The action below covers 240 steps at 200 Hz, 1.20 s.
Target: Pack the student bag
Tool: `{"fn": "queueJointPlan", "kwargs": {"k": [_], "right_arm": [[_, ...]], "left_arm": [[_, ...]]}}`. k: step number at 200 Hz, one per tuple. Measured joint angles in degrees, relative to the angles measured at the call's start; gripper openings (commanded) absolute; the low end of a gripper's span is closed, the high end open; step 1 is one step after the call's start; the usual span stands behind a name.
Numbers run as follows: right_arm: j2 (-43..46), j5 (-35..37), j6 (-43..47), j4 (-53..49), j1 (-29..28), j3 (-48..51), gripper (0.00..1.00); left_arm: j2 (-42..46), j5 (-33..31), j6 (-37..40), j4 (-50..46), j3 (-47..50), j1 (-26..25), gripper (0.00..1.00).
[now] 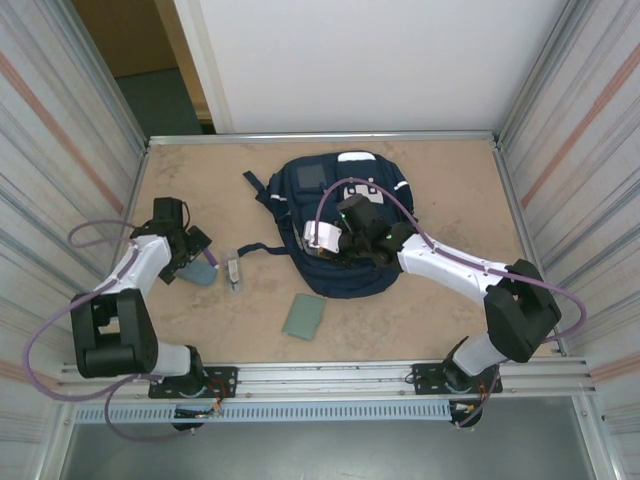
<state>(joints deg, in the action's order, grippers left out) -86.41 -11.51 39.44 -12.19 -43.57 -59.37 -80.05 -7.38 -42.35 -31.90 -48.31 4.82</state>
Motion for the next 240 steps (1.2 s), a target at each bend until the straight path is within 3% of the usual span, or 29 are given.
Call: {"fn": "queueJointPlan", "kwargs": {"k": [36,63,121,164,189,201,228,240], "right_arm": [[0.0,-0.7,0.0,-0.1,0.2,0.0,0.01],[0.1,-0.7,0.0,-0.2,0.2,0.0,0.01],[0.2,-1.5,0.0,-1.0,0.2,0.0,0.01],[0.3,-1.8,0.0,-1.6,0.2,0.0,0.02],[0.3,-1.8,0.0,-1.7,0.2,0.0,0.04],[0.3,-1.9,-0.1,-1.9,0.2,0.0,0.09],[0.3,-3.4,-1.7,-1.7,0.1,0.0,0.32],[0.3,-3.8,-2.8,-0.7,0.0,0.0,0.37]], "left_arm": [[-3.8,-1.2,-3.1,2.1,0.9,0.0,0.92],[-3.4,-4.5,-6.9,2.1,3.2,0.0,0.79],[-4.4,-4.9,-8.5,4.0,7.0,1.5,0.79],[-3.8,-4.9,-8.7,2.9,7.3,1.9,0.6],[0.5,-3.9,-8.7,1.8,9.0,1.8,0.55],[4.1,-3.3,-8.7,0.4,9.6,1.8,0.54],[12.1,-0.2,-7.8,-0.9,9.7,1.8,0.49],[14.7,0.8,-6.7,-1.7,9.4,0.4,0.49]]}}
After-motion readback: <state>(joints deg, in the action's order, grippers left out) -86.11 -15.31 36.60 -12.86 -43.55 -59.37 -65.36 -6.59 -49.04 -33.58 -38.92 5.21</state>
